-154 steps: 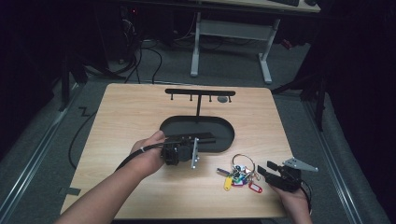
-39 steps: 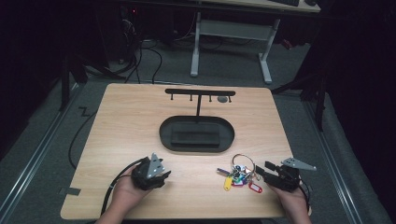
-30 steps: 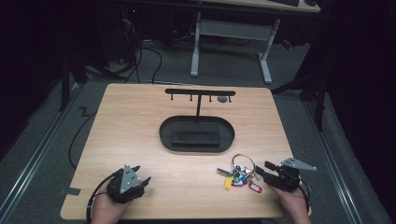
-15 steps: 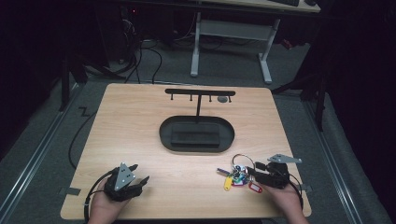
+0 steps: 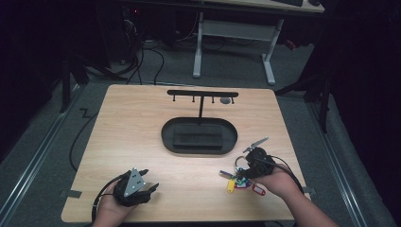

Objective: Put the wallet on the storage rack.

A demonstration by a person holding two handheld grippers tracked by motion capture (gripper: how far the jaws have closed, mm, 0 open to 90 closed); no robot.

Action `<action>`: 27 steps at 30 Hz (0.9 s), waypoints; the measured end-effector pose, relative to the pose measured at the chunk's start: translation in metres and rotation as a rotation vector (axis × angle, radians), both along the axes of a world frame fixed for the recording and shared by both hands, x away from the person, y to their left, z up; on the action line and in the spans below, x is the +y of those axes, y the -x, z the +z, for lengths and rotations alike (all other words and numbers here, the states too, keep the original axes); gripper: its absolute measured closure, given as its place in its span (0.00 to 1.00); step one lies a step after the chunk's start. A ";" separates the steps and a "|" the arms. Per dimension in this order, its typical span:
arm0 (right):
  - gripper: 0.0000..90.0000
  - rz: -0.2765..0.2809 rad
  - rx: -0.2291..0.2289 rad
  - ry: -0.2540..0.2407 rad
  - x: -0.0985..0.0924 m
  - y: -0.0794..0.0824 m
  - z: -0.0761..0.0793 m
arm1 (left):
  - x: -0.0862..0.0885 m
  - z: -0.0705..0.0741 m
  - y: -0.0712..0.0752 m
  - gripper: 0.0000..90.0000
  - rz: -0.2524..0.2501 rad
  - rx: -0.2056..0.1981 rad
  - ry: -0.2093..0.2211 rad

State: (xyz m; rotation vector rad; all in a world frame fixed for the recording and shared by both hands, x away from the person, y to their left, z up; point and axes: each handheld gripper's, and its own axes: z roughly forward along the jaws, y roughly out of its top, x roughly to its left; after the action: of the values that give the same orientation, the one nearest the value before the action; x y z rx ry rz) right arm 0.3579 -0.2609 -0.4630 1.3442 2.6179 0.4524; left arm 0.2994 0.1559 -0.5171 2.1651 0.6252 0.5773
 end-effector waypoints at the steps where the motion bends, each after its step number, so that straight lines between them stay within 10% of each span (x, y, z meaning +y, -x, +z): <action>1: 0.55 0.000 0.000 0.000 0.000 0.000 0.000 | 0.000 0.000 0.000 0.43 0.000 0.000 0.000; 16: 0.68 -0.011 0.186 0.106 0.030 -0.041 -0.014 | -0.003 -0.001 -0.003 0.43 -0.018 -0.010 -0.010; 27: 0.93 0.012 0.191 0.138 0.034 -0.044 -0.019 | 0.001 -0.001 -0.003 0.42 -0.002 -0.003 -0.005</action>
State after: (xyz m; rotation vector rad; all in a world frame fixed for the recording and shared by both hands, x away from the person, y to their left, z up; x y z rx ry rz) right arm 0.4017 -0.2267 -0.4820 1.3897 2.7510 0.1477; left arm 0.3025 0.1565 -0.5177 2.1692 0.6200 0.5818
